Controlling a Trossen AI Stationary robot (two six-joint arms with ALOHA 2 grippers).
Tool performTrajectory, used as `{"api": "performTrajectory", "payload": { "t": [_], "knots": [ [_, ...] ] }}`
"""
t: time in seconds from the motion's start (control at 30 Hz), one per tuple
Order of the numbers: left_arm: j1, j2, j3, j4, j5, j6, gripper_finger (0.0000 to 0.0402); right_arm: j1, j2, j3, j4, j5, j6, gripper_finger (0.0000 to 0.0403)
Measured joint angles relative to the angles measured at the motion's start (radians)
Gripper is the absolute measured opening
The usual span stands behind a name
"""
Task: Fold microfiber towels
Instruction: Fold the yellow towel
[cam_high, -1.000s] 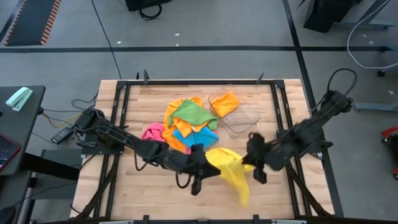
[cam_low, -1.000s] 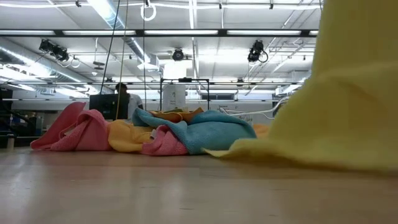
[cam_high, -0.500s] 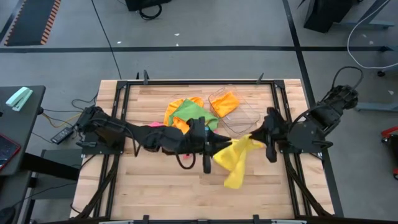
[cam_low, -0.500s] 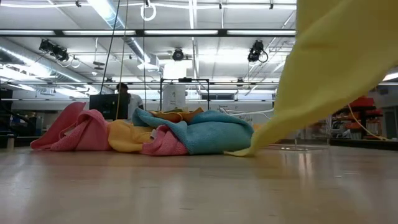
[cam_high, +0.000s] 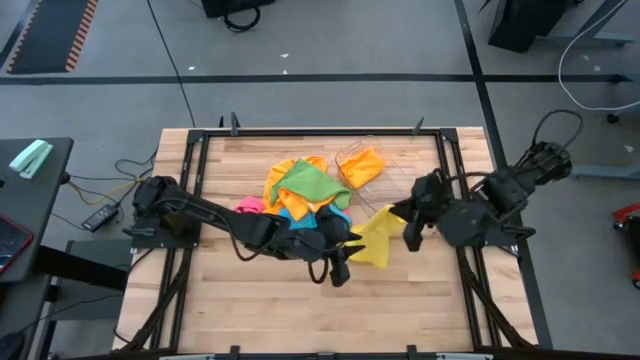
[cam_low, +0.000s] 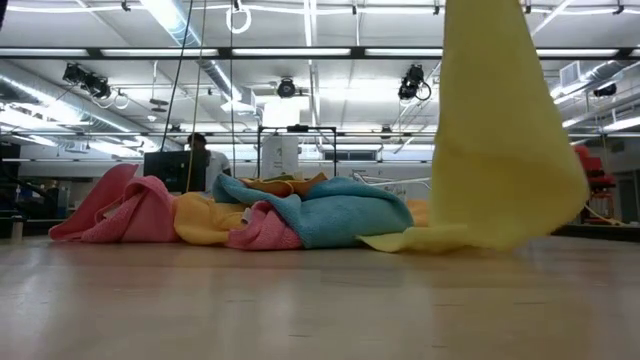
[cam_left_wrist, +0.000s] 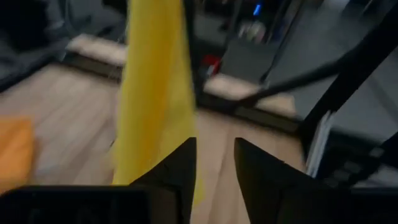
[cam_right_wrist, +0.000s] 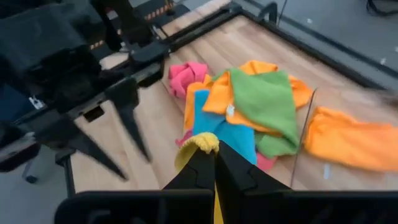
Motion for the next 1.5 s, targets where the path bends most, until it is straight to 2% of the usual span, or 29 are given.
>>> {"api": "performTrajectory", "payload": {
  "t": [0.1, 0.23, 0.3, 0.4, 0.63, 0.77, 0.87, 1.0, 1.17, 1.5],
  "knots": [
    [0.0, -0.003, 0.0, -0.062, 0.006, -0.001, 0.0143, -0.002, 0.036, -0.001, 0.0, -0.007, 0.042, 0.0006],
    [0.008, 0.006, 0.0, -0.088, 0.095, -0.005, 0.0161, -0.002, 0.063, 0.0, 0.008, -0.009, 0.069, 0.0006],
    [0.009, 0.018, 0.0, -0.096, 0.107, 0.017, 0.0164, -0.002, 0.065, -0.001, 0.011, -0.025, 0.055, 0.0006],
    [0.017, 0.045, 0.0, -0.068, 0.108, 0.017, 0.0163, 0.003, 0.059, -0.001, 0.013, -0.083, 0.027, 0.0006],
    [0.024, 0.135, 0.0, 0.143, 0.109, -0.008, 0.0152, 0.001, 0.037, -0.001, 0.021, -0.158, -0.058, 0.0006],
    [0.022, 0.163, 0.0, 0.183, 0.11, -0.009, 0.0149, 0.004, 0.034, -0.001, 0.029, -0.164, -0.05, 0.0006],
    [0.013, 0.164, 0.0, 0.167, 0.121, -0.009, 0.0151, 0.004, 0.034, -0.001, 0.036, -0.122, -0.026, 0.0006],
    [0.004, 0.164, 0.0, 0.108, 0.128, 0.02, 0.0148, 0.003, 0.034, -0.001, 0.055, -0.049, 0.009, 0.0006],
    [-0.002, 0.164, 0.0, -0.02, 0.128, 0.037, 0.0137, 0.003, 0.034, -0.001, 0.073, -0.041, 0.002, 0.0006],
    [-0.004, 0.164, 0.0, -0.292, 0.128, -0.076, 0.0127, 0.004, 0.025, -0.001, 0.073, -0.145, -0.078, 0.0006]
  ]
}}
